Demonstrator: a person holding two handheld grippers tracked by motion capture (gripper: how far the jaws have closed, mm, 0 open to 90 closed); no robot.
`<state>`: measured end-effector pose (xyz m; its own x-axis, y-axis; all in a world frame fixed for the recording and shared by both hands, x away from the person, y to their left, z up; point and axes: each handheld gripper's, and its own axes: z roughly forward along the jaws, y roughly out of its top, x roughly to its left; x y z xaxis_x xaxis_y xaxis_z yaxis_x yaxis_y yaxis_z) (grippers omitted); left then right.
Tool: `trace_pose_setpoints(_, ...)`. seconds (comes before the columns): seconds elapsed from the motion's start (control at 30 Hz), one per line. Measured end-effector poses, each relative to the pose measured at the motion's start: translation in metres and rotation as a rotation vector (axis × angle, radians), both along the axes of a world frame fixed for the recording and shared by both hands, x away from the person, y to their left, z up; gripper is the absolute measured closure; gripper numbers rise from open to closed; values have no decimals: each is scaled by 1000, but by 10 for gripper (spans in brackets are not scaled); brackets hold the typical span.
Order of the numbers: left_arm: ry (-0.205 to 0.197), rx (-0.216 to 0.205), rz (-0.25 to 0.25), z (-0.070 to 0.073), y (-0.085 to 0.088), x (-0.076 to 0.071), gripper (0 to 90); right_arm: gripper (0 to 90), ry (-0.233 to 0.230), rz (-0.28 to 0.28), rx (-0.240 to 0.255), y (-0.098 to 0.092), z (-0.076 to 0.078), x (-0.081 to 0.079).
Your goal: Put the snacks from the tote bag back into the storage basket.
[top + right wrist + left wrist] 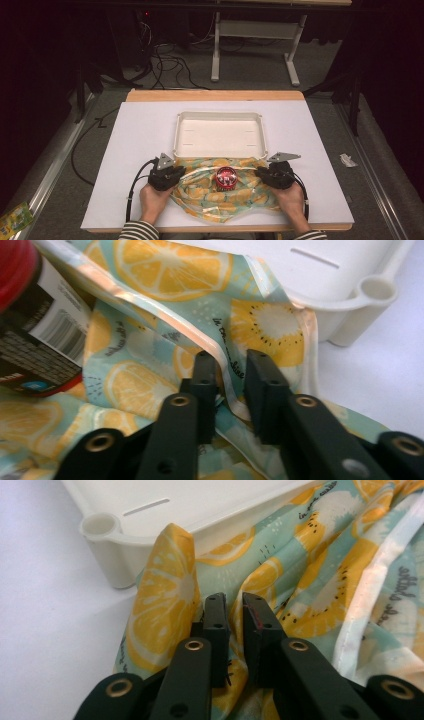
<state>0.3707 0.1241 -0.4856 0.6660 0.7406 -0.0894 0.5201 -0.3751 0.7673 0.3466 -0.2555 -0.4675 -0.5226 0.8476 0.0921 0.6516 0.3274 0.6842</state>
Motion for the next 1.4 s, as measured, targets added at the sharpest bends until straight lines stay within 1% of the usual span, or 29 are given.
trace_pose_setpoints(0.1,-12,4,-2,0,0,-1,763,696,-21,-5,16,0,4,-5)
trace_pose_setpoints(0.17,-21,6,-1,0,0,-2,732,659,-46,-6,21,0,7,-9)
trace_pose_setpoints(0.3,-48,-7,2,1,0,-5,665,584,-78,3,45,-1,13,-15)
trace_pose_setpoints(0.37,-53,-7,3,1,1,-5,628,548,-100,5,38,1,15,-19)
trace_pose_setpoints(0.43,-64,-7,2,1,1,-6,604,534,-139,0,15,3,18,-23)
trace_pose_setpoints(0.47,-67,-12,4,1,1,-7,599,533,-158,-3,13,4,20,-25)
trace_pose_setpoints(0.57,-71,-21,5,1,2,-7,591,533,-178,-1,38,5,24,-29)
trace_pose_setpoints(0.67,-73,-26,9,1,3,-7,583,533,-184,9,64,6,28,-33)
trace_pose_setpoints(0.73,-74,-27,10,1,3,-7,578,533,-195,16,72,7,29,-35)
trace_pose_setpoints(0.9,-73,-29,6,1,3,-8,571,533,-198,44,91,9,33,-40)
trace_pose_setpoints(1.03,-76,-30,7,1,3,-8,565,513,-202,77,93,12,36,-44)
trace_pose_setpoints(1.2,-73,-25,7,1,3,-8,561,485,-205,97,103,15,39,-50)
trace_pose_setpoints(1.4,-75,-30,10,1,2,-8,554,445,-208,125,110,23,41,-54)
